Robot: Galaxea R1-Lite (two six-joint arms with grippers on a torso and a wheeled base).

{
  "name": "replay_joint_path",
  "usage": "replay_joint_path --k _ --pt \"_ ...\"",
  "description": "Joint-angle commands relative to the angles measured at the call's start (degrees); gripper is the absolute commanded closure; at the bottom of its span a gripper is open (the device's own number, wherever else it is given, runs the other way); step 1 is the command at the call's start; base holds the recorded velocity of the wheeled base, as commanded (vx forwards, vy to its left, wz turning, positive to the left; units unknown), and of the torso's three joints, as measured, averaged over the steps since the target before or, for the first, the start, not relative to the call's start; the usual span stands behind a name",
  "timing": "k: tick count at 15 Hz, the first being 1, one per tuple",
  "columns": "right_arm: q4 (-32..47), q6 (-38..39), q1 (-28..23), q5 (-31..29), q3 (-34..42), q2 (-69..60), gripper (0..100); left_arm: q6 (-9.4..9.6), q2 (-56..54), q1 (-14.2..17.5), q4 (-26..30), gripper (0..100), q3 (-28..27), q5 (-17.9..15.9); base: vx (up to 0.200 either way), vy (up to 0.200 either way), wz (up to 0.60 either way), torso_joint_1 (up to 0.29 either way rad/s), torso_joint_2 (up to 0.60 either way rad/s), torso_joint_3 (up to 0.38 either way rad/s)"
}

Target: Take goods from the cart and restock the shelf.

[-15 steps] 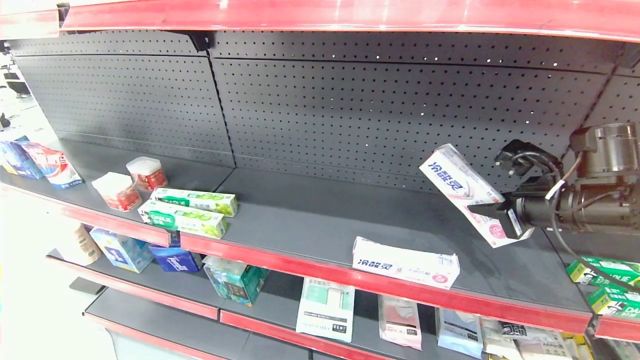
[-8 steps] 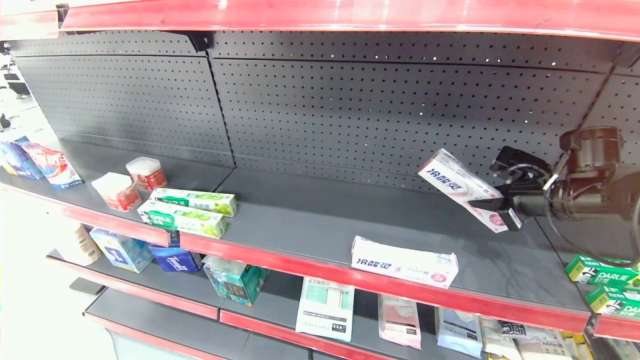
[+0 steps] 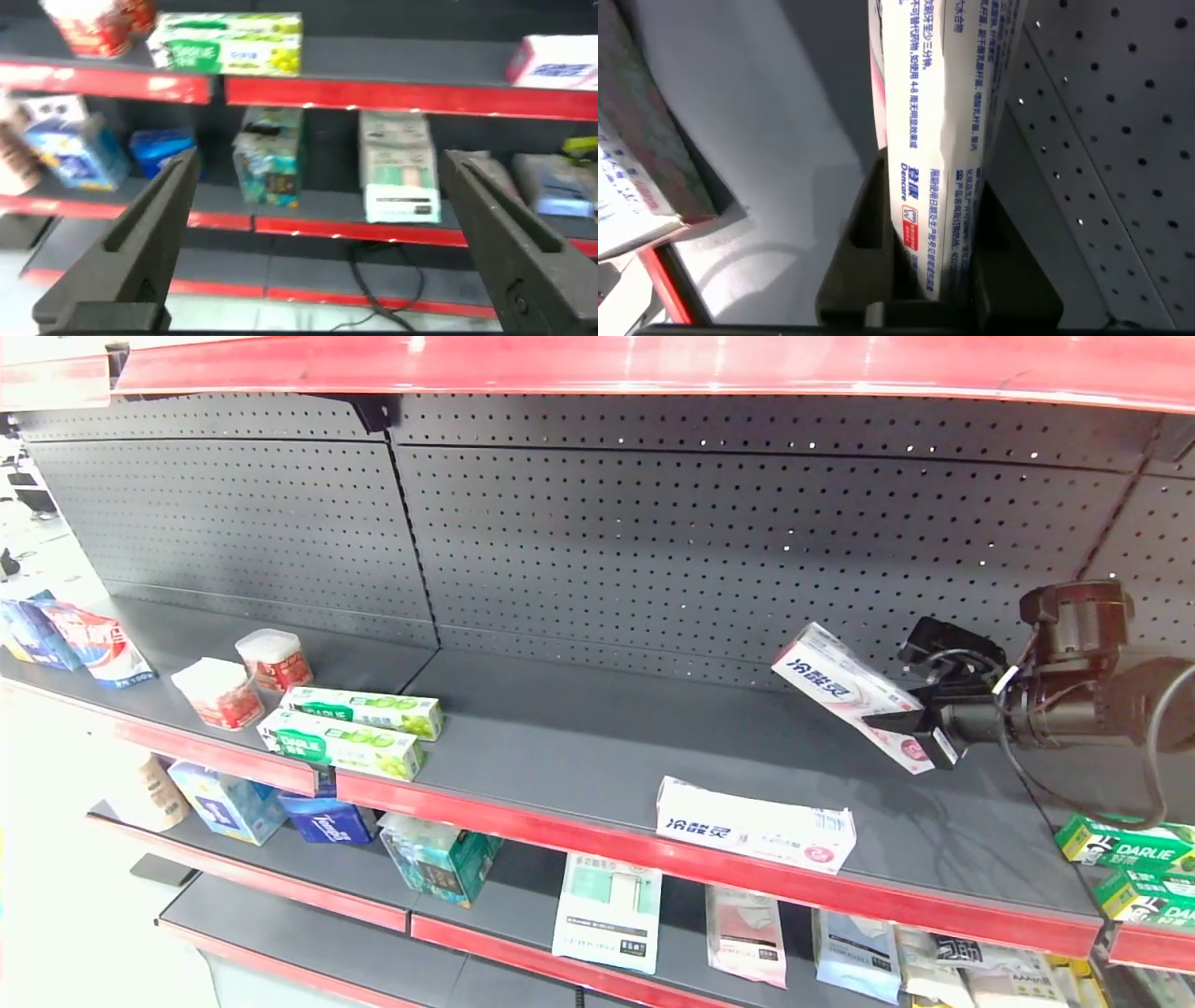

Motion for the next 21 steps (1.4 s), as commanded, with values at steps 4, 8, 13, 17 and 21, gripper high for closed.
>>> replay_joint_path --k 4,8,13,17,21 --pt "-0.1 0.2 1.5 -0.3 -0.7 1.1 100 0.39 -1.1 10.9 0.1 0 0.8 0.0 0.0 0.0 0.0 0.0 0.0 0.0" --pt "-0.1 0.1 2.0 -0.3 -0.7 2.0 100 -1.11 -7.4 9.0 -1.9 0 1.9 -4.2 0.0 0.0 0.0 0.0 0.0 0.0" --pt "-0.1 0.0 2.4 -0.3 -1.0 2.5 100 -1.11 -7.3 9.0 -3.0 0 2.7 -6.2 0.0 0.0 0.0 0.0 0.0 0.0" --pt "-0.1 -0.2 2.4 -0.3 -0.8 3.1 100 -2.95 -7.3 9.0 -3.3 0 3.8 -0.2 0.0 0.0 0.0 0.0 0.0 0.0" --pt "-0.1 -0.3 2.6 -0.3 -1.2 3.4 100 -2.69 -7.3 9.0 -3.3 0 3.8 -0.2 0.0 0.0 0.0 0.0 0.0 0.0"
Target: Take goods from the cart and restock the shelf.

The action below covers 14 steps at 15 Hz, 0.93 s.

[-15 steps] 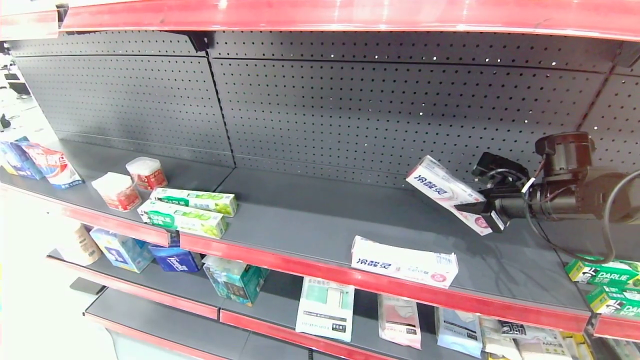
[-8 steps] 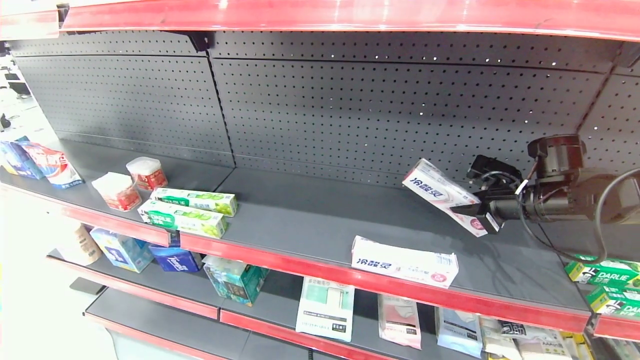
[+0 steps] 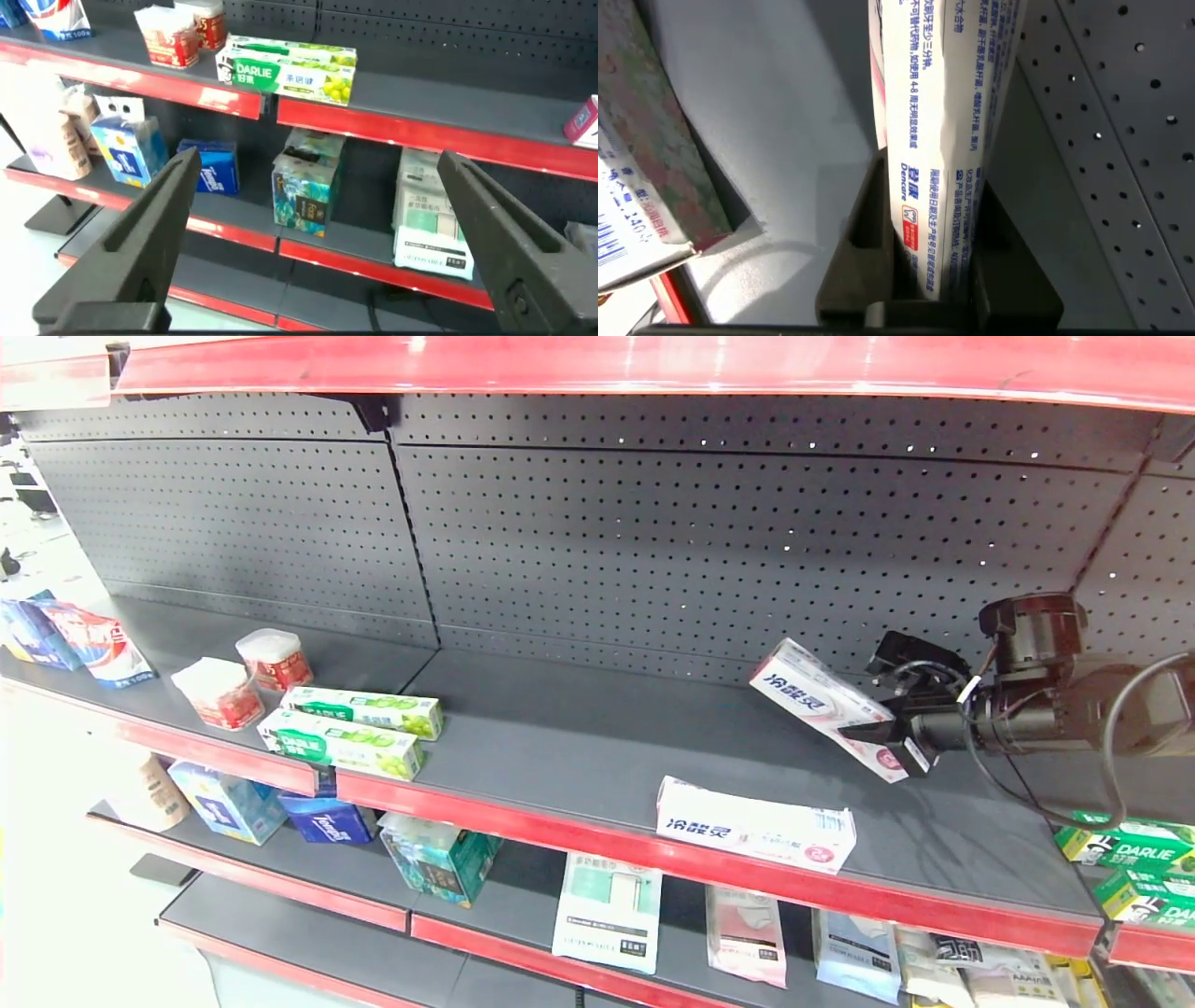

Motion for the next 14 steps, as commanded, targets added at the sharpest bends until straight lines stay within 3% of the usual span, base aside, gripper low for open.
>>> replay_joint_path --k 1,7,14 --pt "0.0 0.0 0.8 0.0 -0.2 0.3 100 -0.02 0.0 0.0 0.0 0 0.0 0.0 0.0 0.0 0.0 0.0 0.0 0.0" --pt "0.4 -5.3 2.3 0.8 -5.5 4.6 100 -0.02 0.0 0.0 0.0 0 0.0 0.0 0.0 0.0 0.0 0.0 0.0 0.0" --pt "0.3 -7.1 5.6 0.0 -2.0 4.2 100 -0.02 0.0 0.0 0.0 0 0.0 0.0 0.0 0.0 0.0 0.0 0.0 0.0"
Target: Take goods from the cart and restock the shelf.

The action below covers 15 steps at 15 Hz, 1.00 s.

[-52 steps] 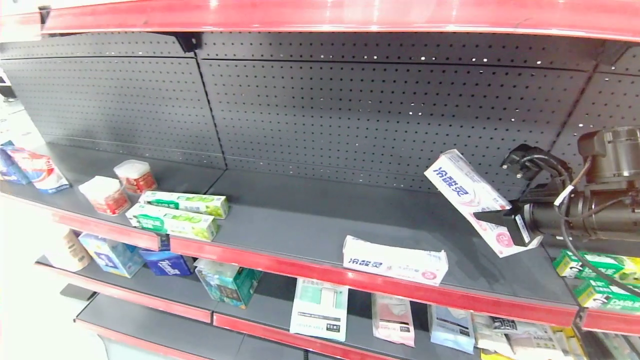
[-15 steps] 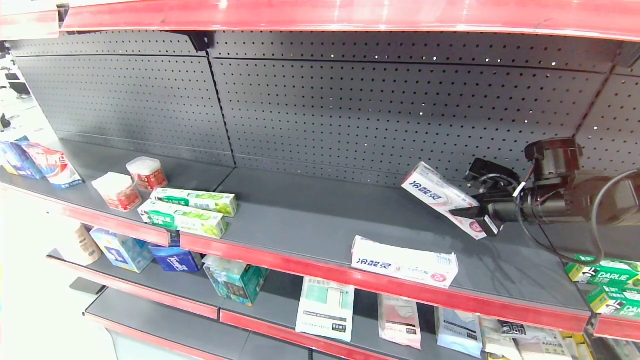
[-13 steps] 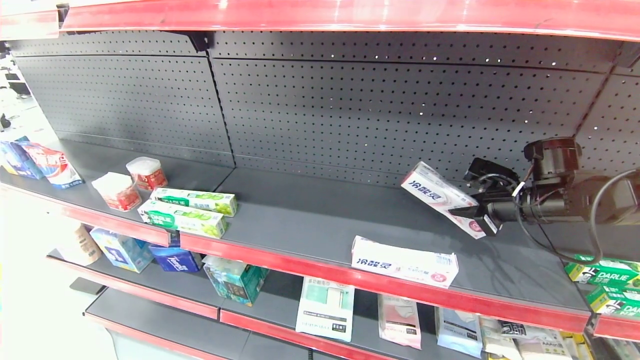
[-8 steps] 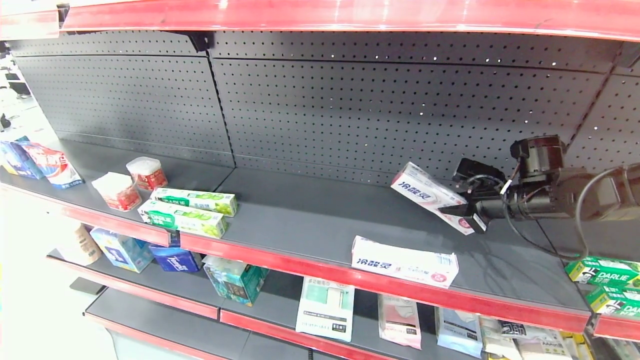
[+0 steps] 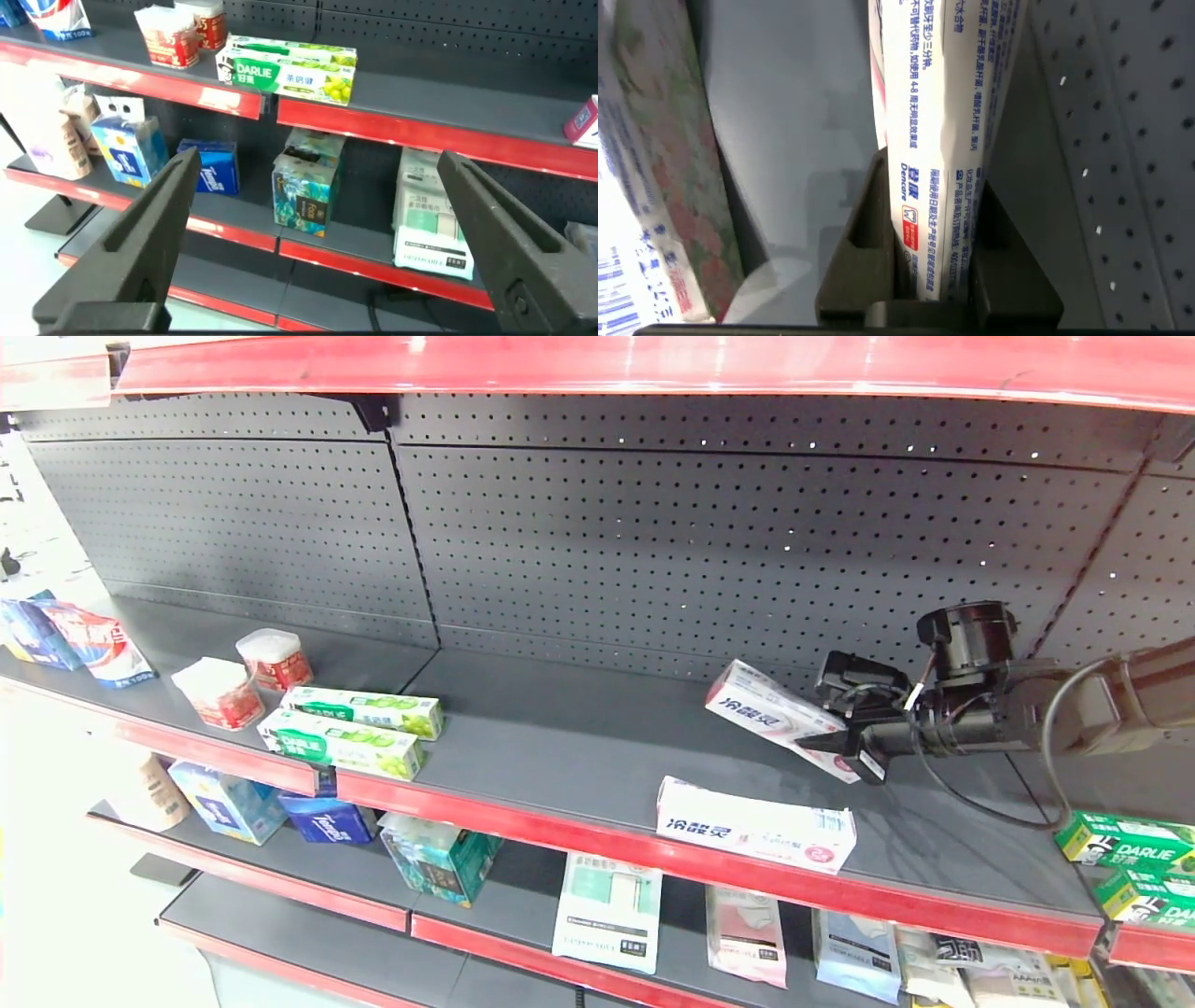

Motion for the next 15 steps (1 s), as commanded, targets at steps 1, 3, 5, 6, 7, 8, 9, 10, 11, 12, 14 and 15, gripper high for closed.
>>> replay_joint_path --k 1,3,5,6,7,8,9,10,11,12,14,15 --pt "-0.1 0.1 0.4 -0.6 0.8 -0.2 100 -0.02 0.0 0.0 0.0 0 0.0 0.0 0.0 0.0 0.0 0.0 0.0 0.0" --pt "0.2 -0.2 0.3 -1.1 0.6 0.0 100 -0.02 0.0 0.0 0.0 0 0.0 0.0 0.0 0.0 0.0 0.0 0.0 0.0" --pt "0.2 -0.6 0.3 -2.1 0.9 0.2 100 -0.02 0.0 0.0 0.0 0 0.0 0.0 0.0 0.0 0.0 0.0 0.0 0.0" --pt "0.2 -0.9 0.2 -2.5 1.0 0.2 100 -0.02 0.0 0.0 0.0 0 0.0 0.0 0.0 0.0 0.0 0.0 0.0 0.0" --pt "0.3 -1.2 0.1 -2.9 1.0 0.3 100 -0.02 0.0 0.0 0.0 0 0.0 0.0 0.0 0.0 0.0 0.0 0.0 0.0" --pt "0.2 -1.3 0.0 -3.7 0.9 0.4 100 -0.02 0.0 0.0 0.0 0 0.0 0.0 0.0 0.0 0.0 0.0 0.0 0.0" --pt "0.2 -1.7 0.0 -4.5 0.8 0.5 100 -0.02 0.0 0.0 0.0 0 0.0 0.0 0.0 0.0 0.0 0.0 0.0 0.0" --pt "0.2 -2.0 0.0 -4.8 1.0 0.5 100 -0.02 0.0 0.0 0.0 0 0.0 0.0 0.0 0.0 0.0 0.0 0.0 0.0" --pt "0.2 -2.0 0.0 -5.0 1.2 0.5 100 -0.02 0.0 0.0 0.0 0 0.0 0.0 0.0 0.0 0.0 0.0 0.0 0.0" --pt "0.2 -2.1 0.0 -5.4 1.3 0.7 100 -0.02 0.0 0.0 0.0 0 0.0 0.0 0.0 0.0 0.0 0.0 0.0 0.0" --pt "0.2 -2.6 0.1 -6.5 1.2 1.0 100 -0.02 0.0 0.0 0.0 0 0.0 0.0 0.0 0.0 0.0 0.0 0.0 0.0" --pt "0.2 -2.8 0.2 -6.7 1.2 1.2 100 -0.02 0.0 0.0 0.0 0 0.0 0.0 0.0 0.0 0.0 0.0 0.0 0.0"
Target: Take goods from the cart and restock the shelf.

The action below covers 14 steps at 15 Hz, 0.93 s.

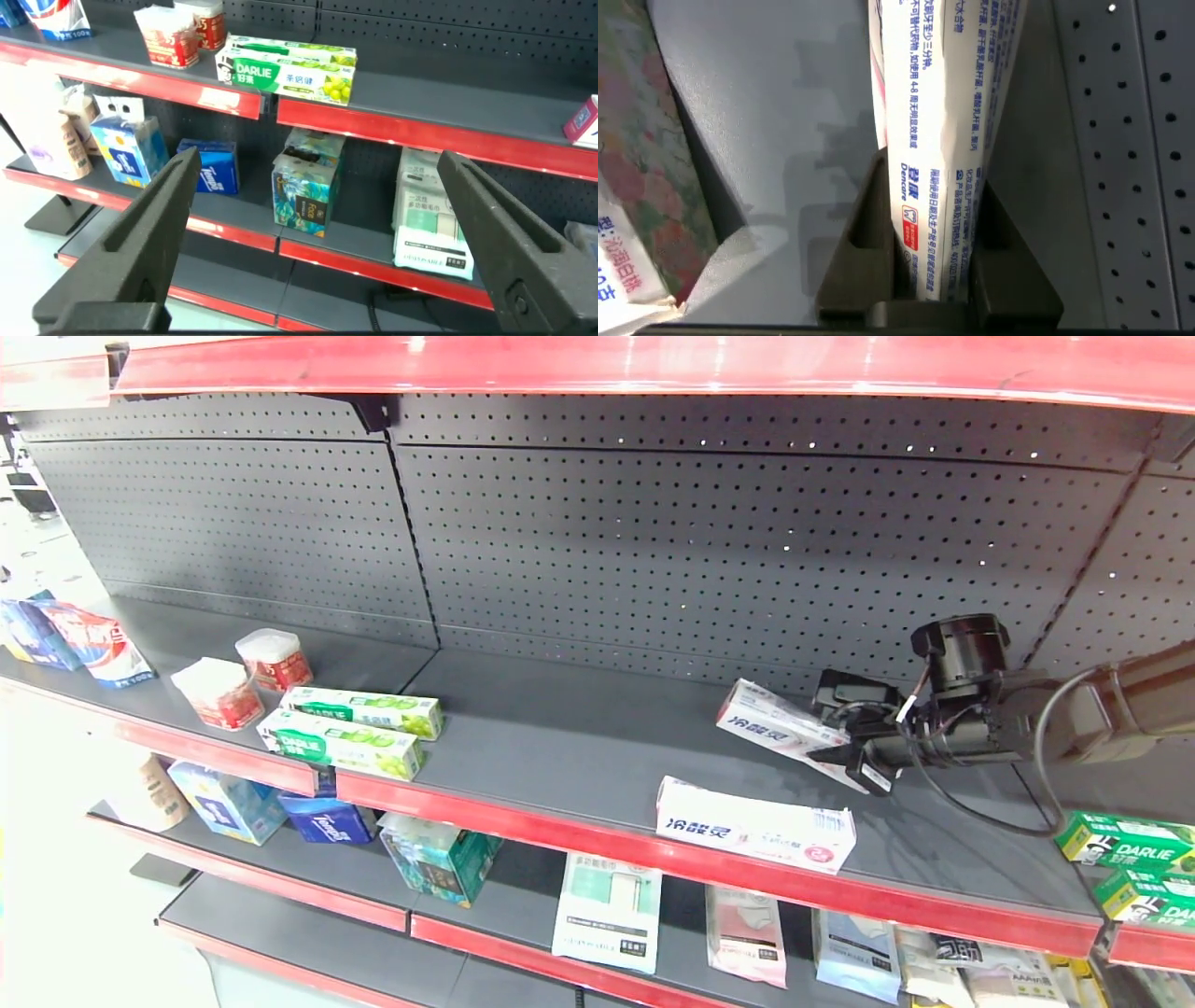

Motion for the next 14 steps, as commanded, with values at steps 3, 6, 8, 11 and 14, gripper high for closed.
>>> replay_joint_path --k 3,6,8,11,14 --pt "-0.3 -0.3 0.1 -0.2 -0.1 0.8 100 -0.03 0.0 0.0 0.0 0 0.0 0.0 0.0 0.0 0.0 0.0 0.0 0.0" --pt "-0.4 0.1 0.0 -0.6 -0.3 1.0 0 -0.03 0.0 0.0 0.0 0 0.0 0.0 0.0 0.0 0.0 0.0 0.0 0.0" --pt "-0.4 0.3 -0.1 -0.7 -0.4 0.9 0 -0.03 0.0 0.0 0.0 0 0.0 0.0 0.0 0.0 0.0 0.0 0.0 0.0" --pt "-0.5 2.1 -1.1 -1.3 -0.4 0.2 0 -0.03 0.0 0.0 0.0 0 0.0 0.0 0.0 0.0 0.0 0.0 0.0 0.0" --pt "-0.5 4.1 -3.2 -3.0 -0.4 -0.5 0 -0.03 0.0 0.0 0.0 0 0.0 0.0 0.0 0.0 0.0 0.0 0.0 0.0"
